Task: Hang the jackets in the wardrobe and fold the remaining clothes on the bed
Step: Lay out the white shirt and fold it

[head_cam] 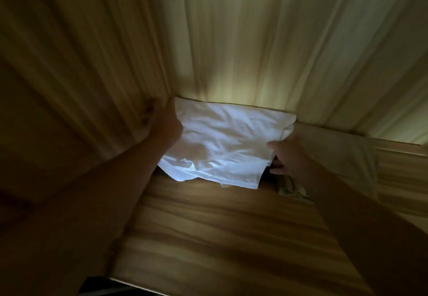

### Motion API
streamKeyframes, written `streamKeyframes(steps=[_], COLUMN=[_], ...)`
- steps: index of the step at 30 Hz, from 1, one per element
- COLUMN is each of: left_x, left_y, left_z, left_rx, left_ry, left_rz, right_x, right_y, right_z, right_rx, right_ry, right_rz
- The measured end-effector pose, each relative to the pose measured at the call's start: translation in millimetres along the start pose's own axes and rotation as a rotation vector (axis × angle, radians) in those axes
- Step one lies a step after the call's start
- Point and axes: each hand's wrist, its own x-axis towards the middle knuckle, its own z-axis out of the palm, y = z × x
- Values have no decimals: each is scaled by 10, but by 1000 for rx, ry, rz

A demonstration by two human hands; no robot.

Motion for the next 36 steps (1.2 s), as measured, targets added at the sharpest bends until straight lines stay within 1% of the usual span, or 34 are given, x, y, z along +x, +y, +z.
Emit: streamKeyframes(steps=[2,3,4,5,6,8,10,12,14,17,21,24,27,29,30,32,34,36], left_x=[-72,-80,-43,15,72,109,103,81,77,89,148,143,64,-26,-106,-341,-671,-1048], left_y=[70,96,95,79,45,-36,-139,-220,-262,-273,-269,-248,-211,-172,-157,-125,-92,-55], left_z=[181,278,350,400,474,658,818,935,1033,1090,1093,1071,953,831,755,570,384,214], left_rx=[58,77,80,107,163,298,322,356,362,316,294,315,376,437,419,297,95,-78], left_ry=[71,89,91,70,33,-59,-80,-4,75,110,44,29,-45,-108,-139,-162,-116,-100], left_rz=[106,156,197,228,242,252,248,263,266,268,225,219,221,231,222,203,201,188], right_x=[149,191,214,249,290,403,562,684,769,822,828,846,726,538,398,54,-324,-665], right_y=[81,81,67,48,20,-23,-15,50,158,229,199,119,2,-11,0,27,57,95], right_z=[37,71,131,203,287,457,595,698,791,851,828,809,718,640,602,517,392,227], right_rx=[-384,-554,-683,-775,-864,-1045,-1128,-1109,-1083,-1078,-1106,-1097,-1113,-1141,-1150,-1107,-1024,-950], right_ry=[249,327,376,388,360,251,197,190,239,304,274,177,50,41,46,35,32,0], right_rz=[-333,-524,-700,-826,-883,-824,-738,-681,-681,-705,-676,-602,-531,-550,-581,-674,-760,-765])
